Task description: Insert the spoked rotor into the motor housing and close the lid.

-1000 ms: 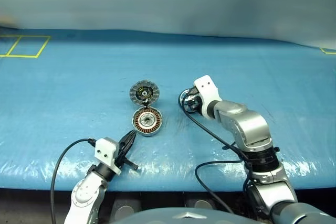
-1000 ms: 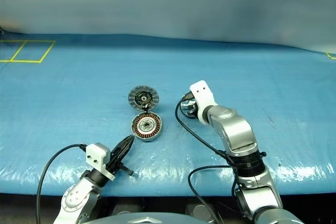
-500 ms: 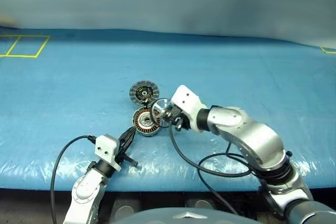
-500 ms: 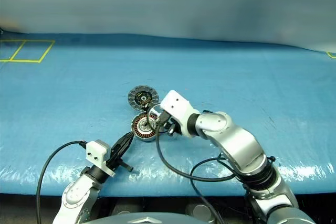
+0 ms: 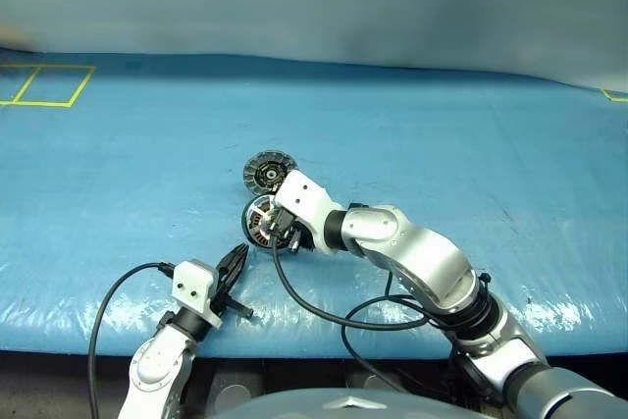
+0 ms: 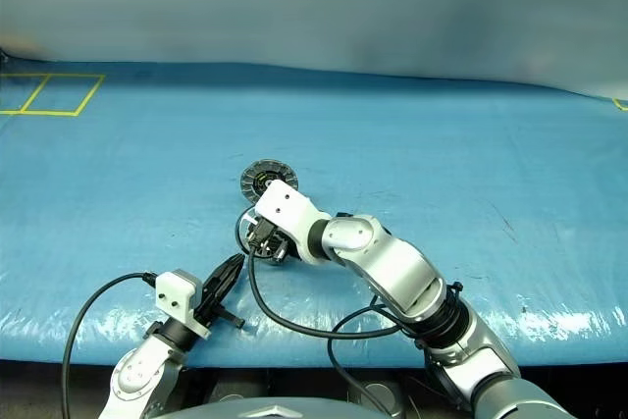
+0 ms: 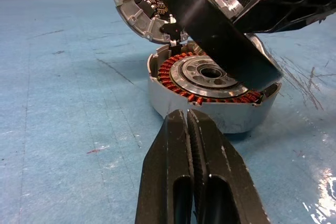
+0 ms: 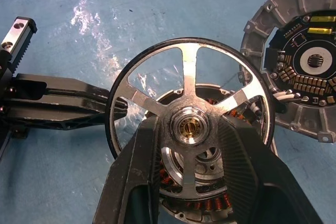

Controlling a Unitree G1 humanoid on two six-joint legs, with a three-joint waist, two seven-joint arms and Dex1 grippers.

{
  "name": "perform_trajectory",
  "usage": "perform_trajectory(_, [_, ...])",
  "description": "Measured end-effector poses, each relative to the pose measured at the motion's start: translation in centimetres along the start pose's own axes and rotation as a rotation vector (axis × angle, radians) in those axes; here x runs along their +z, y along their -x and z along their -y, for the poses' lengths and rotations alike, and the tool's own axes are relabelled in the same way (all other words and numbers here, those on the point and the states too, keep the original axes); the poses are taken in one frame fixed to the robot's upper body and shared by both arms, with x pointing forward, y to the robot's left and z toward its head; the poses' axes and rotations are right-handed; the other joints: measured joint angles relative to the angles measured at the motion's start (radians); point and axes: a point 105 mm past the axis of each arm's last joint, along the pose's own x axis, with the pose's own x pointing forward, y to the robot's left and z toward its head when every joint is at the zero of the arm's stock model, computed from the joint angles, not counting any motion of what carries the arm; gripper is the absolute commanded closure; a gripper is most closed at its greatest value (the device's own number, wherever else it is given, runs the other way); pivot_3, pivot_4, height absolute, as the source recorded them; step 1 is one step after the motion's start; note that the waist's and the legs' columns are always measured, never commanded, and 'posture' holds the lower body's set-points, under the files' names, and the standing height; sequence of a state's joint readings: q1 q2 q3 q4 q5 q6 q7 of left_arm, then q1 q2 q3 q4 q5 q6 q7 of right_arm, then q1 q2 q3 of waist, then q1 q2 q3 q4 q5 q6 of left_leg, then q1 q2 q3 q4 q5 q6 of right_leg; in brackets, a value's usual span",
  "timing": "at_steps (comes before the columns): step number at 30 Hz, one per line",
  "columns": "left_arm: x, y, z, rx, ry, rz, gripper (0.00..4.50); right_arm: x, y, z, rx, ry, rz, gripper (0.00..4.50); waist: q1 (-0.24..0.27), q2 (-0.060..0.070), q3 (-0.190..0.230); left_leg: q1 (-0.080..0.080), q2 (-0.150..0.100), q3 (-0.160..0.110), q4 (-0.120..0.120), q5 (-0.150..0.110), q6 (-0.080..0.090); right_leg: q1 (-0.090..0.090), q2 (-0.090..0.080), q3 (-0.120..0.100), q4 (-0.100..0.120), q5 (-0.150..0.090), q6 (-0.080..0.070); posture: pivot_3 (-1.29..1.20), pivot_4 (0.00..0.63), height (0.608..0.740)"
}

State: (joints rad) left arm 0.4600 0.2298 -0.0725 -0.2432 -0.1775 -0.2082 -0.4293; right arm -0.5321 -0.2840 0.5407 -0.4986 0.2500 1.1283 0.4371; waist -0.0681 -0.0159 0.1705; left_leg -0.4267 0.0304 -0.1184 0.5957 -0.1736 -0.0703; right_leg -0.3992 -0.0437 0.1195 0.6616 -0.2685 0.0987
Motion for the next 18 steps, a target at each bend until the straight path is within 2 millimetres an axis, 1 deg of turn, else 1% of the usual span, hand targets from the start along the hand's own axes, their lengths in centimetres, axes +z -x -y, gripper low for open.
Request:
perform_trajectory(5, [-0.01, 0.00, 0.06, 0.004, 0.005, 0.002, 4.40, -0.57, 0.21, 0.47, -0.012, 0.004, -0.022, 3.23, 0.000, 0.000, 0.000, 0.000, 0.000, 0.000, 0.000, 0.000, 0.000, 0.000, 0.000, 0.000, 0.000, 0.000, 0.000, 0.00, 0.150, 0.740])
perform_trajectory(18, [0.29, -0.42, 0.32, -0.014, 0.006, 0.018, 4.40, -0.99, 0.47, 1.04, -0.043, 0.015, -0.042, 3.23, 0.000, 0.000, 0.000, 0.000, 0.000, 0.000, 0.000, 0.000, 0.000, 0.000, 0.000, 0.000, 0.000, 0.000, 0.000, 0.00, 0.150, 0.740])
